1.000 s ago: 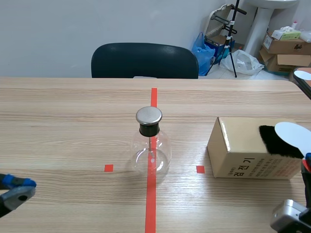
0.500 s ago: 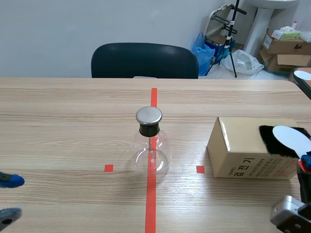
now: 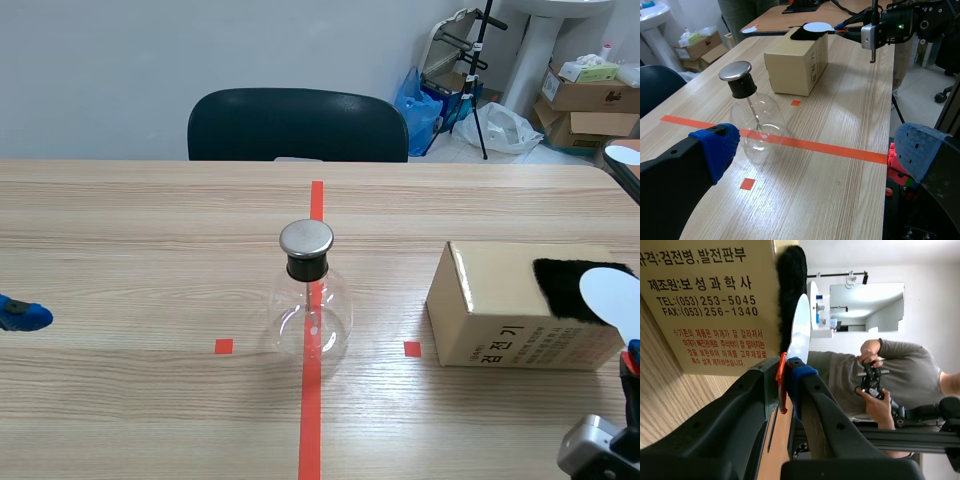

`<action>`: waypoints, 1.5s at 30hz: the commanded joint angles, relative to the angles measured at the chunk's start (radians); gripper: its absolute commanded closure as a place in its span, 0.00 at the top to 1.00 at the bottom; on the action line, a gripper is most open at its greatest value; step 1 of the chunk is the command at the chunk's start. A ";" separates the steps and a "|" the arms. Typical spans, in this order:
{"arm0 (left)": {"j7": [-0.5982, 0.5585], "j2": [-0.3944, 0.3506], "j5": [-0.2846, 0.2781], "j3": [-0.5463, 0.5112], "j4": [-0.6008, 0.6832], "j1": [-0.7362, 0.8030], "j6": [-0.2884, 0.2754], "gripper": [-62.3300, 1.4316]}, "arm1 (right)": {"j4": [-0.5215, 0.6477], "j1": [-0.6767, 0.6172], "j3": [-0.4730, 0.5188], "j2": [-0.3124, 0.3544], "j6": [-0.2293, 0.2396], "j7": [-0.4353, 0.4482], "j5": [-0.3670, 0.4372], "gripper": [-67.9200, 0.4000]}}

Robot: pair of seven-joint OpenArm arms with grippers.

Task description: Do the electroscope experiment

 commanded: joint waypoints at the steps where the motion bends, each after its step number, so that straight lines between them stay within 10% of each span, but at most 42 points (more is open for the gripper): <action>1: -0.014 0.005 -0.014 -0.003 0.006 -0.003 -0.002 1.00 | 0.013 0.001 0.003 0.013 -0.057 0.047 -0.013 0.02; 4: -0.014 0.005 -0.014 -0.003 0.006 -0.003 -0.002 1.00 | 0.013 0.000 0.001 0.012 -0.057 0.113 -0.019 0.02; 9: -0.003 0.003 -0.013 -0.003 0.006 -0.002 -0.002 1.00 | 0.013 0.000 0.000 0.014 -0.057 -0.081 -0.052 0.02; 14: -0.002 -0.002 -0.014 -0.003 0.006 -0.002 -0.002 1.00 | 0.013 0.003 0.000 0.028 -0.052 0.136 -0.064 0.02; 19: 0.000 -0.010 -0.014 -0.003 0.006 0.000 -0.002 1.00 | 0.012 0.000 0.001 0.029 -0.057 -0.095 -0.075 0.02; 23: -0.007 -0.027 -0.079 -0.003 0.006 0.012 -0.002 1.00 | 0.012 0.012 0.000 0.034 -0.049 0.119 -0.108 0.02; 27: -0.006 -0.038 -0.097 -0.003 0.006 0.016 -0.002 1.00 | 0.011 0.010 0.002 0.026 -0.057 -0.087 -0.080 0.02; 31: -0.014 -0.040 -0.098 -0.003 0.007 0.016 -0.002 1.00 | 0.006 0.014 0.000 0.035 -0.053 0.119 -0.092 0.02; 35: -0.014 -0.044 -0.135 -0.003 0.007 0.016 -0.002 1.00 | 0.006 0.016 0.001 0.022 -0.057 -0.138 -0.083 0.02; 40: -0.014 -0.045 -0.138 -0.003 0.015 0.013 -0.002 1.00 | -0.003 0.027 0.000 0.026 -0.015 0.097 -0.107 0.02; 45: -0.014 -0.045 -0.138 -0.003 0.015 0.013 -0.002 1.00 | -0.003 0.014 0.000 0.034 -0.057 -0.027 -0.106 0.02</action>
